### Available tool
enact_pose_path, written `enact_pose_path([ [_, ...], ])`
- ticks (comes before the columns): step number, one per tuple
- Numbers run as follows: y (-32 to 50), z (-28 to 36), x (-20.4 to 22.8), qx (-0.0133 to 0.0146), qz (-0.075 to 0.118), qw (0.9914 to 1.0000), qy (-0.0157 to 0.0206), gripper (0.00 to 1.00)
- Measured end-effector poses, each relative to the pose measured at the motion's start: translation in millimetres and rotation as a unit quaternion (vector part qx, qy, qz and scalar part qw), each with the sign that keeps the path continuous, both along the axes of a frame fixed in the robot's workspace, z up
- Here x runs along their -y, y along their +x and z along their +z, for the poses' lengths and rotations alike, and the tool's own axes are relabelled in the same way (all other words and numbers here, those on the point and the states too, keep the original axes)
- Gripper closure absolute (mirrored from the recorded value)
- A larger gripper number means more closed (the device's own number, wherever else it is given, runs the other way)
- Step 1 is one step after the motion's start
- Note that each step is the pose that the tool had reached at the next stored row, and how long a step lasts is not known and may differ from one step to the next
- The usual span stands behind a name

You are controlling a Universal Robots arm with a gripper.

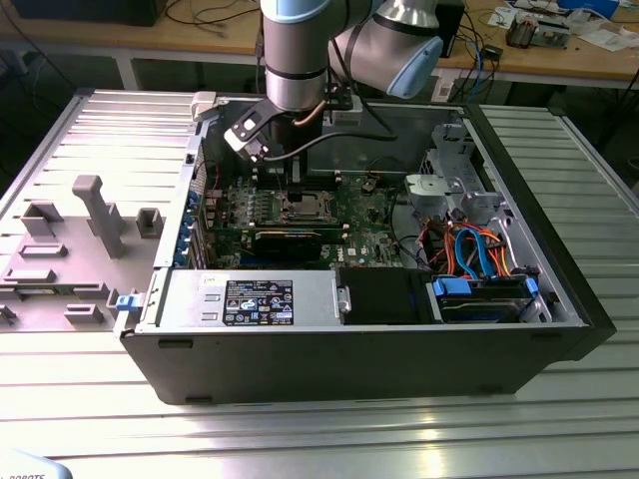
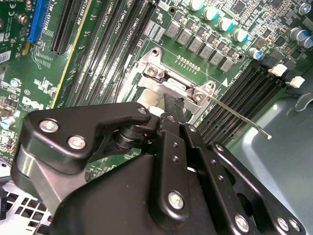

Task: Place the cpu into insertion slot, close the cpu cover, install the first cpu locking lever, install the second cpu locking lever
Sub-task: 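Close the cpu cover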

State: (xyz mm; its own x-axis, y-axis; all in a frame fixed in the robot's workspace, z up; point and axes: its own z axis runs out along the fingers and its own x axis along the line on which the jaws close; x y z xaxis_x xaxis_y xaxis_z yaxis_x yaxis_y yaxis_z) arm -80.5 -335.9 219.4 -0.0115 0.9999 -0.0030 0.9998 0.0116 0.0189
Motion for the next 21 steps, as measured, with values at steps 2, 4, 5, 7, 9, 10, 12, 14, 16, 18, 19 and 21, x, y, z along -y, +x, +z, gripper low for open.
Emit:
enact_pose_path([
  [2,0.0,0.2,0.0,0.0,0.0,1.0,0.0,0.89],
  [4,0.0,0.3,0.0,0.0,0.0,1.0,0.0,0.89],
  [5,0.0,0.4,0.0,0.0,0.0,1.0,0.0,0.89],
  [7,0.0,0.6,0.0,0.0,0.0,1.0,0.0,0.89],
  [9,0.0,0.7,0.0,0.0,0.0,1.0,0.0,0.89],
  [10,-0.5,0.6,0.0,0.0,0.0,1.0,0.0,0.89],
  [12,-2.9,-0.7,0.0,-0.0001,0.0,1.0,0.0,0.89],
  [14,-3.8,-3.3,0.0,-0.0002,0.0,1.0,0.0001,0.89],
  [16,-4.6,-7.9,0.0,-0.0012,0.0,1.0,0.0,0.89],
  [18,-5.3,-10.1,0.0,-0.0015,0.0,1.0,0.0,0.89],
  [19,-5.5,-10.7,0.0,-0.0015,0.0,1.0,0.0,0.89],
  [21,-6.0,-12.9,0.1,-0.0016,0.0,1.0,-0.0002,0.89],
])
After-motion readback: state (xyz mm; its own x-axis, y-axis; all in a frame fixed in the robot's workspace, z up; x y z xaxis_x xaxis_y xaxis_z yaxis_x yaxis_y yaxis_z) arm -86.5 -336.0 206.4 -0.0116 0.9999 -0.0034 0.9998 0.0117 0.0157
